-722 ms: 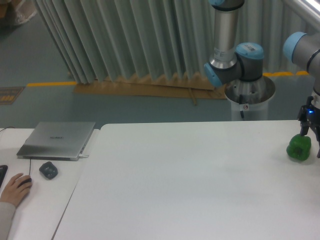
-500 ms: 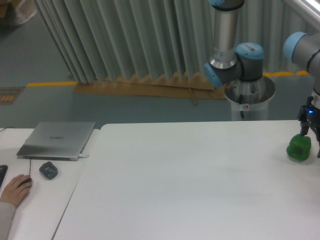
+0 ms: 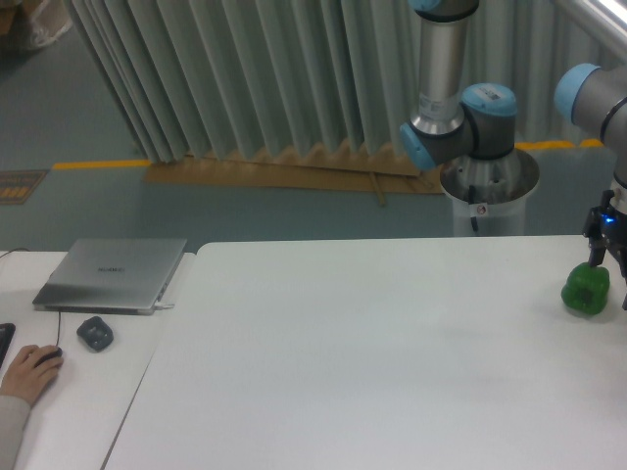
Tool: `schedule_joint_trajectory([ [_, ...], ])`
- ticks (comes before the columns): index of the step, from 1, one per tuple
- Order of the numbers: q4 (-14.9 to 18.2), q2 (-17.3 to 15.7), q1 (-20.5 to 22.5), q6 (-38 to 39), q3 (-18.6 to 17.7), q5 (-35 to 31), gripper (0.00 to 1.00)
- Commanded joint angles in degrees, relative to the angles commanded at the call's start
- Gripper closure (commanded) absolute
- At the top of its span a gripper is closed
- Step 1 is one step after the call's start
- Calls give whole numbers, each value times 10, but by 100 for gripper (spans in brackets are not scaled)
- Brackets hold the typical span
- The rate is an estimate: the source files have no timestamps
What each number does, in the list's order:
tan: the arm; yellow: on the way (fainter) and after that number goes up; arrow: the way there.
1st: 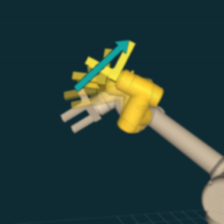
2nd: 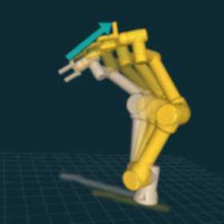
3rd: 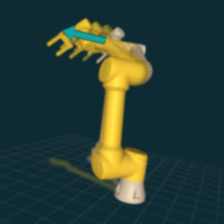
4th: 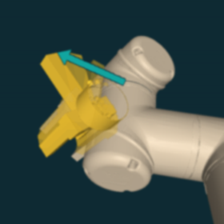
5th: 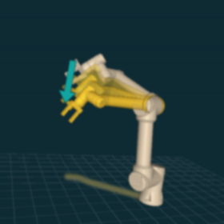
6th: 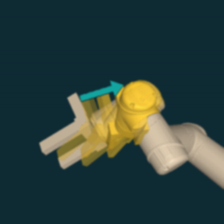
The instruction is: Place the red pepper on the table
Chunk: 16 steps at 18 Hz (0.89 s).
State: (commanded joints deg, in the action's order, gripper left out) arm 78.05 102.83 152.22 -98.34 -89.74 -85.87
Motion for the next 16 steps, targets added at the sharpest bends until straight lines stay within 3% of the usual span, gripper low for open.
schedule_joint_trajectory([
  [3,1,-1,9,-4,1,0,0],
  [9,4,-3,54,-101,-1,1,0],
  [16,3,-7,51,-102,-2,-1,0],
])
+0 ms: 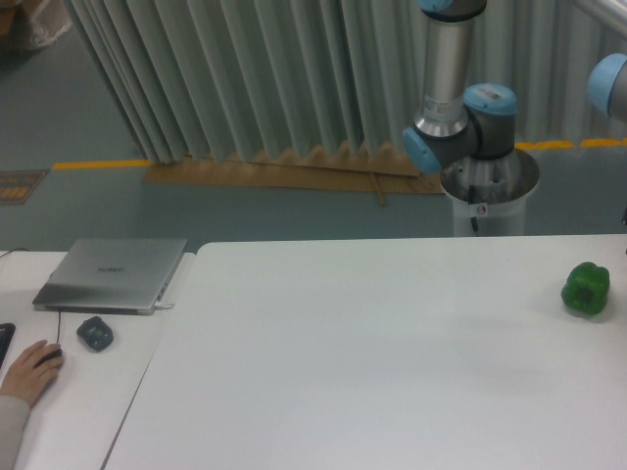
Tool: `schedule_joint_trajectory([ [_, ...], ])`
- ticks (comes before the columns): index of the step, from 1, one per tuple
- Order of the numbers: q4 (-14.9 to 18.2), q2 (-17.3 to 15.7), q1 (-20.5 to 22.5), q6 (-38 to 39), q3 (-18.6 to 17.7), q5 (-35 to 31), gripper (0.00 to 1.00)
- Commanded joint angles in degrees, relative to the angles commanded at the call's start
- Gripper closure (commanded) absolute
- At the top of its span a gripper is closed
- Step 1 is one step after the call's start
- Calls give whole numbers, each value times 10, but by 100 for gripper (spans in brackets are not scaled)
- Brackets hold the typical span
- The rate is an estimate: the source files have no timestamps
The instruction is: Place the red pepper on the table
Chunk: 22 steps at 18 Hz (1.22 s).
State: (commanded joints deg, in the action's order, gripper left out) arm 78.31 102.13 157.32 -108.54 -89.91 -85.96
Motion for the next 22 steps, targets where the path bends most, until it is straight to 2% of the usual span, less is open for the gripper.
schedule_joint_trajectory([
  [2,1,1,6,-10,0,-1,0],
  [6,5,1,45,-139,-2,-17,0],
  [12,4,0,55,-179,-9,-31,0],
  [19,0,1,86,-277,-13,-34,0],
  [22,-2,3,106,-322,-4,-31,0],
])
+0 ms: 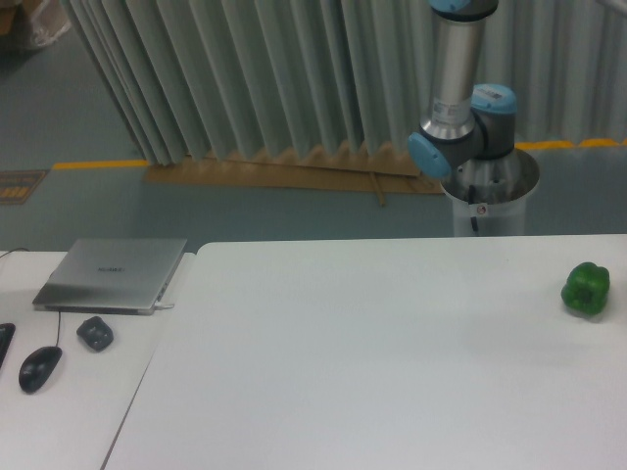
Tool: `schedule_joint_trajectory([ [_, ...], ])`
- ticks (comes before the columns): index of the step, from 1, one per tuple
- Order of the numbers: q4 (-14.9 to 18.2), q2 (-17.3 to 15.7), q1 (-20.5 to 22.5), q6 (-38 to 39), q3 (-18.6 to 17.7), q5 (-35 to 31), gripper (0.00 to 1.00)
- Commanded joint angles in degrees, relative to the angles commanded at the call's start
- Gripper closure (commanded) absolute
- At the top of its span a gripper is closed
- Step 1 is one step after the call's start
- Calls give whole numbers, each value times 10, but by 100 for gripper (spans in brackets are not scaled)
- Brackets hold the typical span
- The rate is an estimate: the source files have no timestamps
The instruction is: Place the red pepper on the table
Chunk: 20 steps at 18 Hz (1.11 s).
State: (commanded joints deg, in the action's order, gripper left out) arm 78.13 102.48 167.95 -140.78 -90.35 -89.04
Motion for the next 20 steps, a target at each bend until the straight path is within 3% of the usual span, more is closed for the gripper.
schedule_joint_trajectory([
  [3,-15,19,9,65,29,36,0],
  [6,-87,36,12,112,39,66,0],
  [8,-111,52,7,161,40,66,0],
  [11,-140,83,8,169,50,61,0],
  [14,-140,91,10,177,65,24,0],
  [17,-162,147,11,189,83,2,0],
  [20,-172,154,13,192,89,0,0],
])
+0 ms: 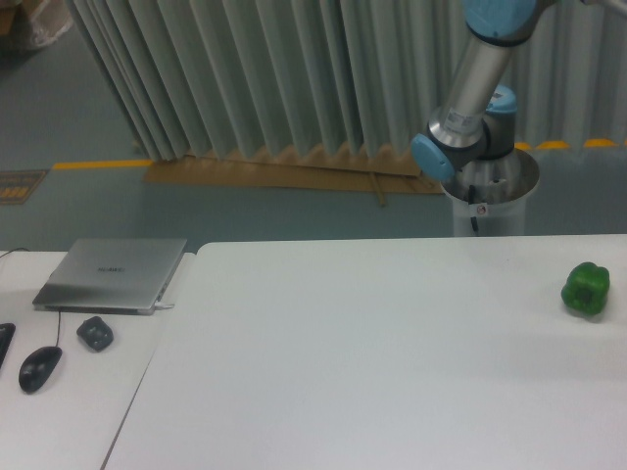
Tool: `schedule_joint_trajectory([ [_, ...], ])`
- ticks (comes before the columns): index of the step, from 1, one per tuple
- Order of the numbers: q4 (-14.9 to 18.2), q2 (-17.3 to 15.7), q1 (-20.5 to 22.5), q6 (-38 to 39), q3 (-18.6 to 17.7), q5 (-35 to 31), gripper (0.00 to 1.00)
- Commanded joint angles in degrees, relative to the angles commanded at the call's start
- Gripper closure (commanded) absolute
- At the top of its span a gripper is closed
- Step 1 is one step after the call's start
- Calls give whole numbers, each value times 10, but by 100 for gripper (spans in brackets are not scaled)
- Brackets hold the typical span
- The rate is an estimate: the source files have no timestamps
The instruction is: Place the red pepper on the table
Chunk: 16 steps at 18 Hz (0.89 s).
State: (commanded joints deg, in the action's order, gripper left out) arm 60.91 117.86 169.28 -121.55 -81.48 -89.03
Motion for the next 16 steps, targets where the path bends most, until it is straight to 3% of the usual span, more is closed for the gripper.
schedule_joint_trajectory([
  [12,-8,50,-3,12,62,1,0],
  [13,-33,57,-5,12,58,1,0],
  [16,-46,71,-5,13,68,1,0],
])
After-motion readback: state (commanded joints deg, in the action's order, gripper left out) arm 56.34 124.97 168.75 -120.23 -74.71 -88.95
